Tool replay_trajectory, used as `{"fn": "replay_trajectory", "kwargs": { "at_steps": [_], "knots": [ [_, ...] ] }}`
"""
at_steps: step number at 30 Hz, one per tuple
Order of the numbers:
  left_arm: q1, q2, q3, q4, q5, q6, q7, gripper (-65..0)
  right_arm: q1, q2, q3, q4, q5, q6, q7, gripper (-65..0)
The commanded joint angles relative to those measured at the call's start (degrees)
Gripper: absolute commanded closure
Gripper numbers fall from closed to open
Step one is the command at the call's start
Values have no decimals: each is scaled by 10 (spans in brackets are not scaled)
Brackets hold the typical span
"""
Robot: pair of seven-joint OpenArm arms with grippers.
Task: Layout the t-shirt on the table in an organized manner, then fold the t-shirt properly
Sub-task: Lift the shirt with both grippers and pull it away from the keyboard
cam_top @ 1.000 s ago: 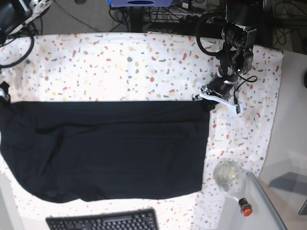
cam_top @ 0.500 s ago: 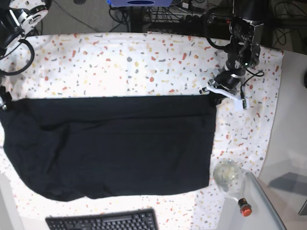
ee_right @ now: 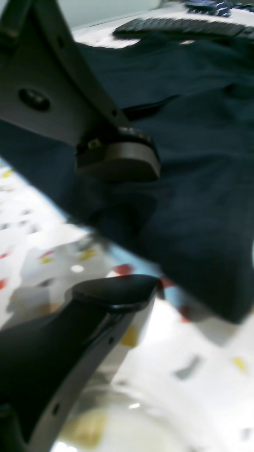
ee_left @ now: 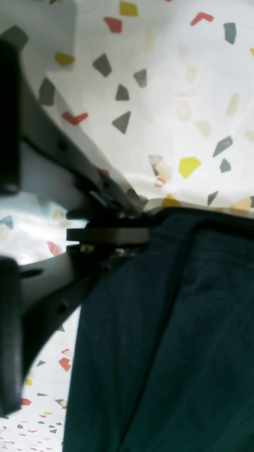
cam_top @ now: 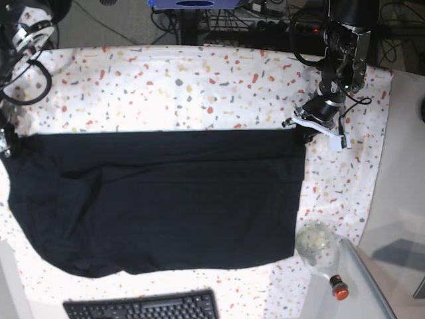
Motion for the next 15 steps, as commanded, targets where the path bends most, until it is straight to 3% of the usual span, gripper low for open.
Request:
{"fn": "replay_trajectory", "kwargs": {
  "at_steps": [1,7,9,13,15],
  "knots": [
    [1,-7,-3,5,3,8,4,0,11,14,-1,-12,-8,-10,2,-392],
    [1,-11,-3,5,3,8,4,0,32,43,-2,-72,-8,-10,18,-369],
    [1,-11,-3,5,3,8,4,0,32,43,-2,-72,-8,-9,18,-272],
    [2,-11,-2,5,3,8,4,0,31,43,-2,-72,-8,-5,15,0],
    [7,-11,-2,5,3,8,4,0,31,44,-2,-71,-8,-5,3,0]
  ]
}}
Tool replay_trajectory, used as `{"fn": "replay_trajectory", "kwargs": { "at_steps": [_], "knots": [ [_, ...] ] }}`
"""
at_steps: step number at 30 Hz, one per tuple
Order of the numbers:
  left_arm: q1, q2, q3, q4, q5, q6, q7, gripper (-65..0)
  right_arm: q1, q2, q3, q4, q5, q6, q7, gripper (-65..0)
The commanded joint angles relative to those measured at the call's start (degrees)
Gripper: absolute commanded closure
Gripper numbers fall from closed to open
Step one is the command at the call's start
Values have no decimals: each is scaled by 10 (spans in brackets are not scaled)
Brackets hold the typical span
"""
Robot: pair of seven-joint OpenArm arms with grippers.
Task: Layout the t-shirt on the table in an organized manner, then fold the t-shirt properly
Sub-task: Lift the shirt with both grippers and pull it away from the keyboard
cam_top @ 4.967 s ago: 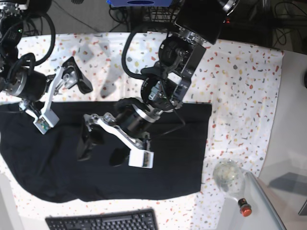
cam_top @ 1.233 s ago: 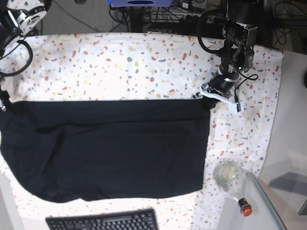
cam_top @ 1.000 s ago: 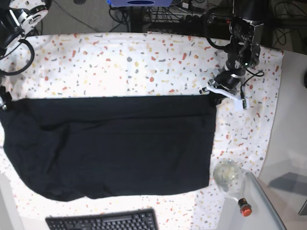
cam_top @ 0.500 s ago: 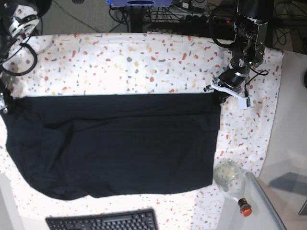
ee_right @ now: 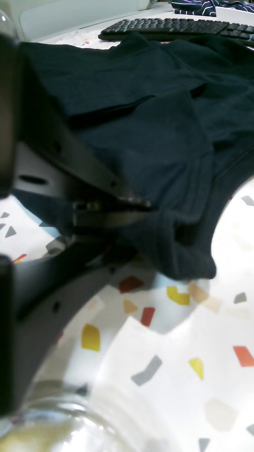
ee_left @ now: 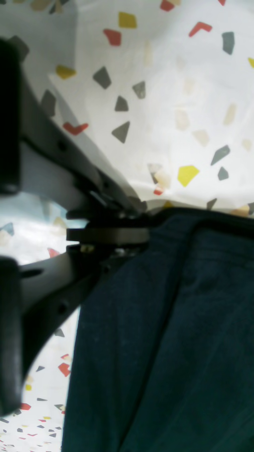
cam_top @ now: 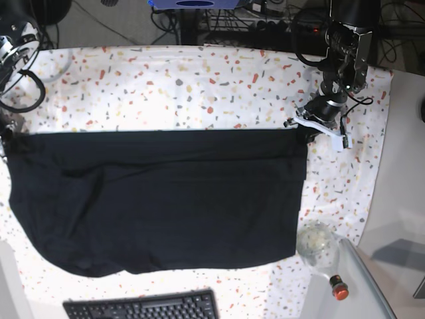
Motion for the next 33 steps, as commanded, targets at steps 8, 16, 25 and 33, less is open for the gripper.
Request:
{"fn": "replay_trajectory", "kwargs": {
  "at_steps": [8,16,25,33],
  "knots": [
    [54,-23,-3,98,3,8,5,0,-43,-26,1,238,4,-5,-215,0],
    [130,-27,-81,169,2,8,15,0,-124,-83,1,478,4,-6,-332,0],
    [99,-26,-139,260,3,8,179,0,-98,-49,-117,478,4,-11,-332,0],
    [-72,-3,-144,273,7,9,307,0,33,-15,-191,466,4,-66,-337,0]
  ]
}}
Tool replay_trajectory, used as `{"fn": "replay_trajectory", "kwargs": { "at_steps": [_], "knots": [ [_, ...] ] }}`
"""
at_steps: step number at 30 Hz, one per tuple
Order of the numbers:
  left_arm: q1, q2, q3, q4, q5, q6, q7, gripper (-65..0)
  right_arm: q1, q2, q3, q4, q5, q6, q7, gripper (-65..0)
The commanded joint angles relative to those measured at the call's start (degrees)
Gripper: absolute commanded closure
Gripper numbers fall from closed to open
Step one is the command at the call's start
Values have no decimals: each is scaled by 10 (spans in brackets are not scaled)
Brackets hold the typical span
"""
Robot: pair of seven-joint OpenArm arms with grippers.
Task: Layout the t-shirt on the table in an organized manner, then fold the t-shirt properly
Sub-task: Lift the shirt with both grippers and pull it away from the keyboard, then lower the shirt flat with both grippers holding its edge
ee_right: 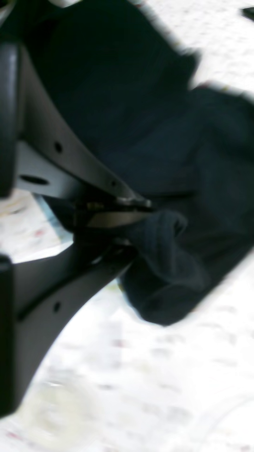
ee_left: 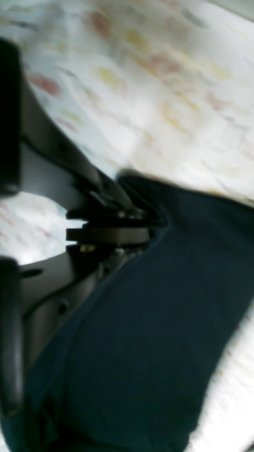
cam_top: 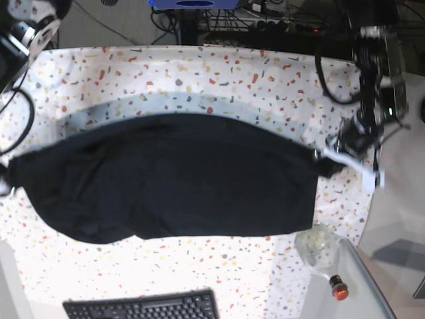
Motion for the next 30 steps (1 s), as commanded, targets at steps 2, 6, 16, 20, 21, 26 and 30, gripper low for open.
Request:
{"fn": "replay_trajectory", "kwargs": {
  "at_steps": [2,6,16,20,21,26,30],
  "knots": [
    [-78,-7,-6,18,-10,-3,16,0,68,38,-22,13,13,-10,19,0],
    [-143,8,-52,22,-14,32,80,0,119,69,-30,14,13,-12,-32,0],
    [1,18,-100,101,-14,37,81,0,-49,54,35,142,16,-9,-55,0],
    [97,27,-100,86,-12,37,13,0,-144,10,52,152,16,-8,-12,0],
    [119,31,-100,77,-10,37,-9,0,-168,-3,50,146,16,-8,11,0],
    [191,33,-93,14,-14,36,-93,0,-251,-33,47,90,16,-8,118,0],
    [221,31,-93,-7,-10,36,-124,0,-288,-35,46,76,16,-7,136,0]
  ]
}}
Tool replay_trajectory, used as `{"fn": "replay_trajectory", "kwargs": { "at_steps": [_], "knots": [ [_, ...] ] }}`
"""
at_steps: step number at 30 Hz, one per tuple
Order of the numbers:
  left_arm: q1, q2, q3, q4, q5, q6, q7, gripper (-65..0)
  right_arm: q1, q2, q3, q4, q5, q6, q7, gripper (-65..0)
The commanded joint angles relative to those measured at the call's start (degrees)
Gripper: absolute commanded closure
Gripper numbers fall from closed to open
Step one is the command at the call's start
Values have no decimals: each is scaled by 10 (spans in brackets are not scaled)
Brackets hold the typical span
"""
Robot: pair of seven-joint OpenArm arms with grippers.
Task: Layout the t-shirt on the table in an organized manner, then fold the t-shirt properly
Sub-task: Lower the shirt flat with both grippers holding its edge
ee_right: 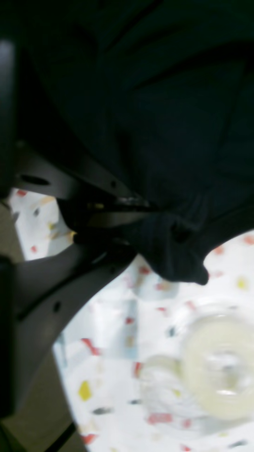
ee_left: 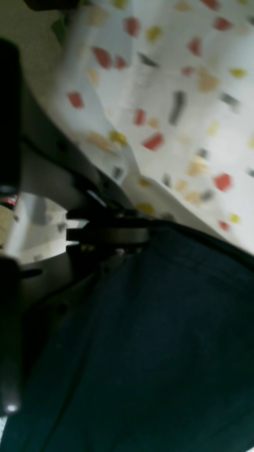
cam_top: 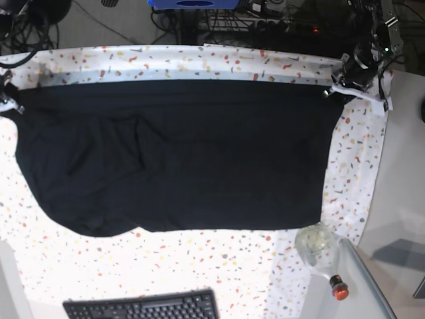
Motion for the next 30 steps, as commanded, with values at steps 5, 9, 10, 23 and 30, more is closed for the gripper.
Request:
{"fn": "replay_trajectory", "kwargs": {
  "at_steps": [5,9,10,23,30],
  "knots": [
    [8,-11,-4,-10,2,2,-21,0,-24,12,3,-18,2,2,41,0],
    [8,-11,-5,-29,2,2,-21,0,-31,7,3,-51,2,4,59,0],
    [8,-11,-4,-29,2,2,-21,0,-31,7,3,-58,2,12,62,0],
    [7,-11,-4,-29,2,0,-21,0,-26,0,9,-101,2,95,80,0],
    [7,-10,-4,-29,2,-21,-20,0,-27,0,10,-99,2,95,77,0]
  ]
}}
